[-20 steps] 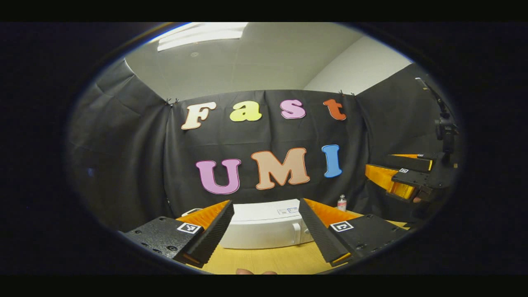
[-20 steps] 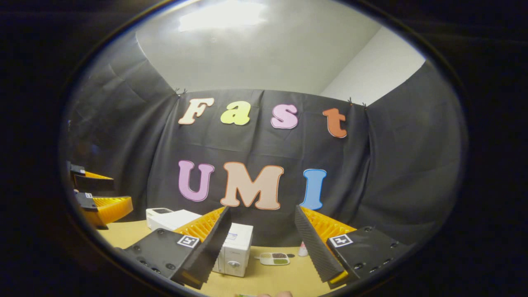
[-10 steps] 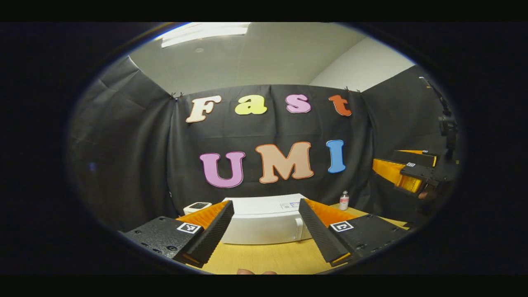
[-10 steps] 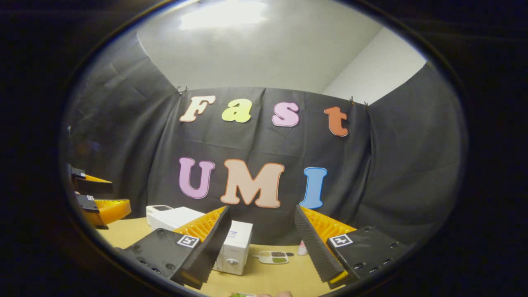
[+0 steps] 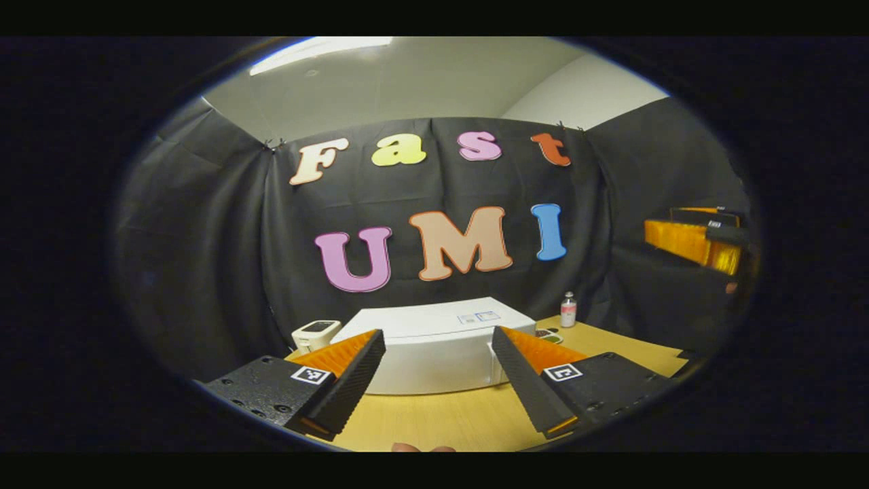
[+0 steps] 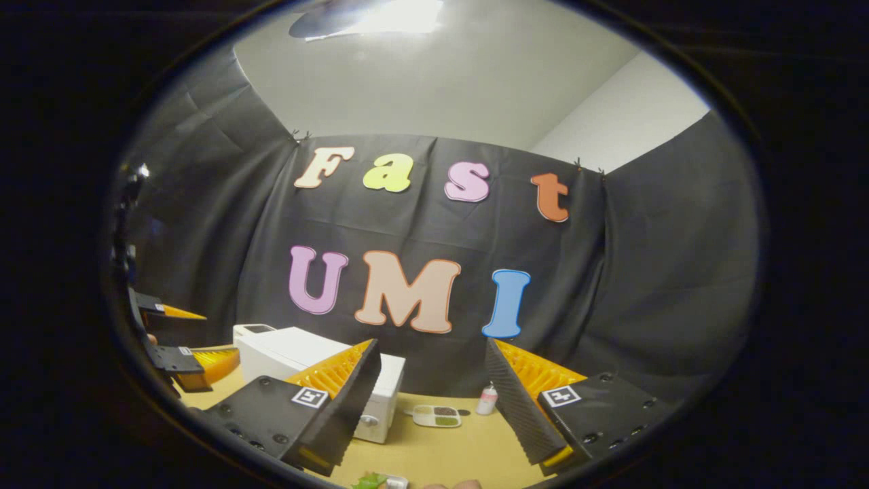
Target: Open the microwave oven with the left hand, put the food in, and close the microwave oven.
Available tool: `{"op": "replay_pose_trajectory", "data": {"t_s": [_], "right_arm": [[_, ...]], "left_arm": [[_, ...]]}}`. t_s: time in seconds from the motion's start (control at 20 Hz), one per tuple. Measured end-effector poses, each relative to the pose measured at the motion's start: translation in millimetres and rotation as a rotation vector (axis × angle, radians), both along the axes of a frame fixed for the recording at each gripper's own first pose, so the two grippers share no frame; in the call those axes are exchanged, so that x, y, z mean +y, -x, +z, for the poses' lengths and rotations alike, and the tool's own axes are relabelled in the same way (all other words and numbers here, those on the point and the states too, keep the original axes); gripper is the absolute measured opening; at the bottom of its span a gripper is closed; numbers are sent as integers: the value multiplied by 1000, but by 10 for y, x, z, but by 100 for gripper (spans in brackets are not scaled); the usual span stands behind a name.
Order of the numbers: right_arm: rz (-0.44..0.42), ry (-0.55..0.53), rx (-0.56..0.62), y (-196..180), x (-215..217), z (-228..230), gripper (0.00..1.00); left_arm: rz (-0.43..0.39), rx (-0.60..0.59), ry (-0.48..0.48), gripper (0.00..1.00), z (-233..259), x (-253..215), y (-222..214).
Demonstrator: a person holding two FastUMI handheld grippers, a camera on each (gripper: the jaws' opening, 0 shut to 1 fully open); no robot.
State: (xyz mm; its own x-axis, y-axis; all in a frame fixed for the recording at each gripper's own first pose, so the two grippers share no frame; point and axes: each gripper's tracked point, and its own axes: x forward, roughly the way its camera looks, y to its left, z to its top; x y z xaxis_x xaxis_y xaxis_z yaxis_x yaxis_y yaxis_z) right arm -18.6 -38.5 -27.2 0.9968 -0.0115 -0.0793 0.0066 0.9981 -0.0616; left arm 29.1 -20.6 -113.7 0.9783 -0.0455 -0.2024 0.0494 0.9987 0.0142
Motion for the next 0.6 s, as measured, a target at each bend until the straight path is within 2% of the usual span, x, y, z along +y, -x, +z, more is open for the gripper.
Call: {"op": "replay_pose_trajectory", "data": {"t_s": [0.2,0.35,0.5,0.6], "right_arm": [[-42,43,8,65,-196,46,96],[-78,121,6,145,-381,84,96],[-108,177,39,250,-564,31,96],[-127,198,57,301,-658,2,96]], "left_arm": [[-31,103,46,100,-689,-202,-309],[-75,165,6,99,-1117,-388,-517],[-123,216,17,98,-1529,-649,-729],[-120,260,3,98,-1795,-760,-849]]}}
